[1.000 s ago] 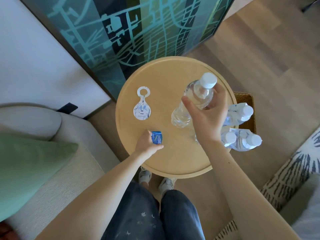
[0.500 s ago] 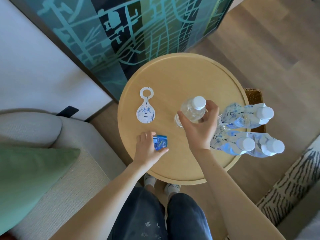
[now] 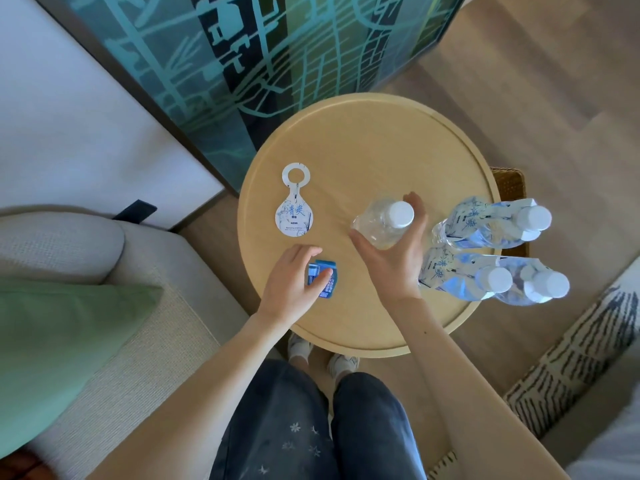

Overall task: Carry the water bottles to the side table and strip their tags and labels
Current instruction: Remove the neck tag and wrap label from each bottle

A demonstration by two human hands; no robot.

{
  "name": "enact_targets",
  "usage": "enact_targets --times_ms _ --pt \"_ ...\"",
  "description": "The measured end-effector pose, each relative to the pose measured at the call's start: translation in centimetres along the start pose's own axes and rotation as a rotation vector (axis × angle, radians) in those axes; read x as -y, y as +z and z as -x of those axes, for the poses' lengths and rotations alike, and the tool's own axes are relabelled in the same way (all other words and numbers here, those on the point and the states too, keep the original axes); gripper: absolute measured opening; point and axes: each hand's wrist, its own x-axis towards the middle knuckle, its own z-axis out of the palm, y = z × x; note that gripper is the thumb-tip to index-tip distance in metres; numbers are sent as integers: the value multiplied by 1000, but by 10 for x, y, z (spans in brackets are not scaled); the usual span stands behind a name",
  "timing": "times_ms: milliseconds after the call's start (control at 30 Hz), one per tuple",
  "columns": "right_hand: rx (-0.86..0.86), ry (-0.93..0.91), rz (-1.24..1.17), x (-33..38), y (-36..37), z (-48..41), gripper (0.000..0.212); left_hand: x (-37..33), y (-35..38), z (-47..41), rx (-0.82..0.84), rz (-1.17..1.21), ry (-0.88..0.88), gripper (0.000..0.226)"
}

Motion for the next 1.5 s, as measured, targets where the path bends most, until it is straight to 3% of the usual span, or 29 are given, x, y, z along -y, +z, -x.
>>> enact_targets --times_ms 67,200,400,533,700,900,1133,1300,1500 --pt "-9 -32 88 6 -10 11 97 -9 -11 2 9 -35 41 34" --pt "-34 -158 200 18 -39 46 86 -38 -37 3 80 -191 231 31" --pt "11 -399 325 21 -86 92 39 -92 -56 10 100 -267 364 27" --pt "-2 -455 493 0 -116 105 33 -115 -46 17 138 -332 472 29" --pt "-46 -289 631 -28 -145 110 33 -122 -17 24 212 -372 474 27" --pt "-57 -179 617 -43 -161 110 37 -133 16 20 282 -322 417 31" --pt "-209 195 261 -47 -183 90 54 -157 25 3 231 -237 432 27" --pt "-141 237 199 -68 -188 56 80 -156 32 -5 216 -263 446 28" --pt "-120 206 95 -83 -177 30 74 -145 40 -7 217 -304 418 30"
